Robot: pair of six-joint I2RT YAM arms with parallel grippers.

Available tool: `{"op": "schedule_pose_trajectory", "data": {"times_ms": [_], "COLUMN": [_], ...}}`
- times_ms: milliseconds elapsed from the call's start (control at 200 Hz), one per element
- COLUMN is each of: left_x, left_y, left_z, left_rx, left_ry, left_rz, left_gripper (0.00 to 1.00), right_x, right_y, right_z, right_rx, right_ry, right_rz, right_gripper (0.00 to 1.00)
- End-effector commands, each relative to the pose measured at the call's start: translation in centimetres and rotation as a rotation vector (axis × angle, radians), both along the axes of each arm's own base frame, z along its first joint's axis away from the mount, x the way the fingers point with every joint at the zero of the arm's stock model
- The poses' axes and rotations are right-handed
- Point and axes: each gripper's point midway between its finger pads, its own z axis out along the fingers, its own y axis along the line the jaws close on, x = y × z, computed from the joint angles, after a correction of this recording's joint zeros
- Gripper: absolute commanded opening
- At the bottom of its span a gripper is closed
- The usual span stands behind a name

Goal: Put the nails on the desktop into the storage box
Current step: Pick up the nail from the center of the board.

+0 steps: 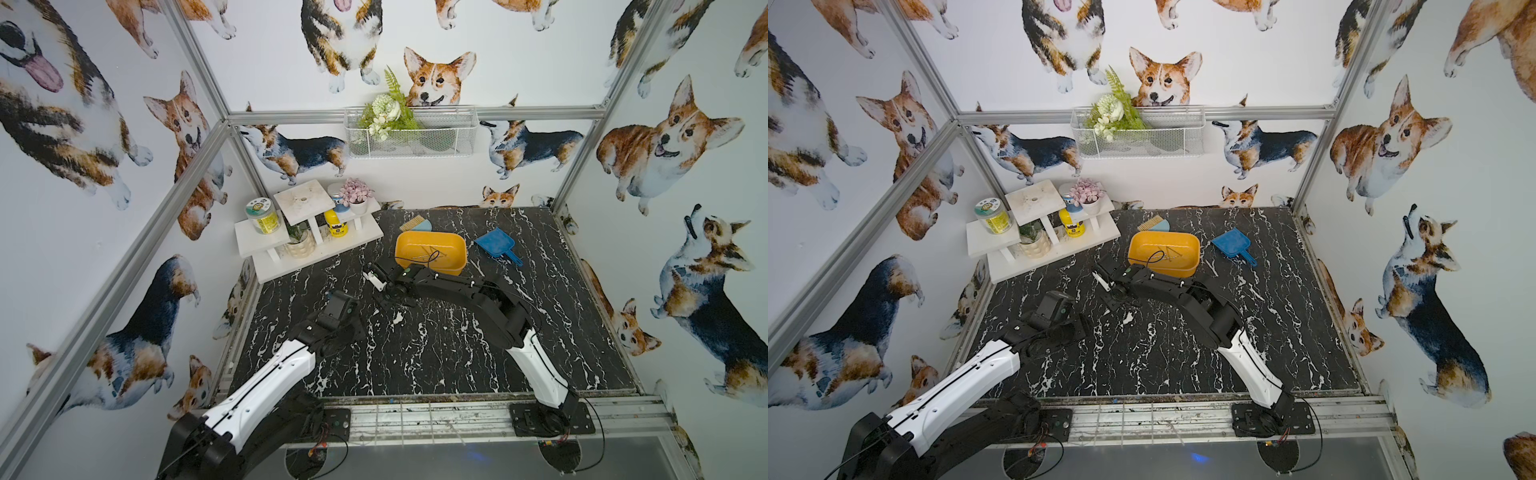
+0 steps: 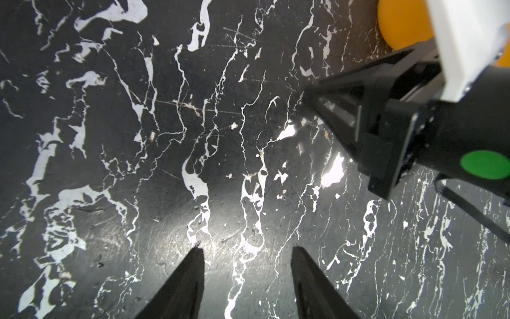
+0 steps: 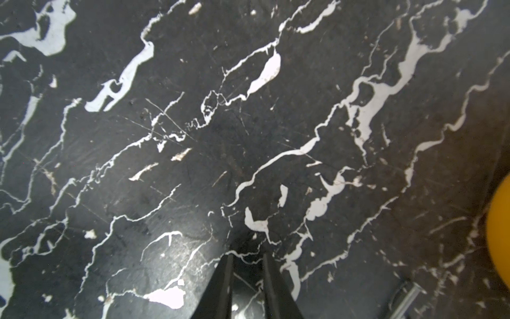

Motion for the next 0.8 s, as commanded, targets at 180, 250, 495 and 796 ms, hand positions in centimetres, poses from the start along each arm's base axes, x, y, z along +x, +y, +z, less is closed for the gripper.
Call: {"op": "schedule_pose_trajectory", "data": {"times_ms": [180,250,495,796], "left_x": [0.1,0.1,0.4,0.6], "left_y": [0.0,0.0,-0.3,-0.4], "left_z": [0.3,0.3,0.6,0.7], "left_rx": [-0.010,-0.011,-0.022,-0.026], "left_ry": [-0.009,-0.011,-0.018,-0.020], "left_rz": [0.006,0.008,0.007,0.005], "left_gripper": [0.57,0.57,0.57,0.57], "right_x": [-2.3,-2.5,-3.1,-3.5], "right_y": [-3.3,-3.7,-4.9,-5.6], "right_z": [-1.7,-1.5,-1.8,-2.3], "right_rx": [-0.127,-0.127,-0.141,-0.146], "right_ry": [0.095,0.093,0.102,0.123], "right_rz": [-0.027,-0.030,-0.031,-0.035], "right_gripper": [0.27,0.27,0.26,0.10]}}
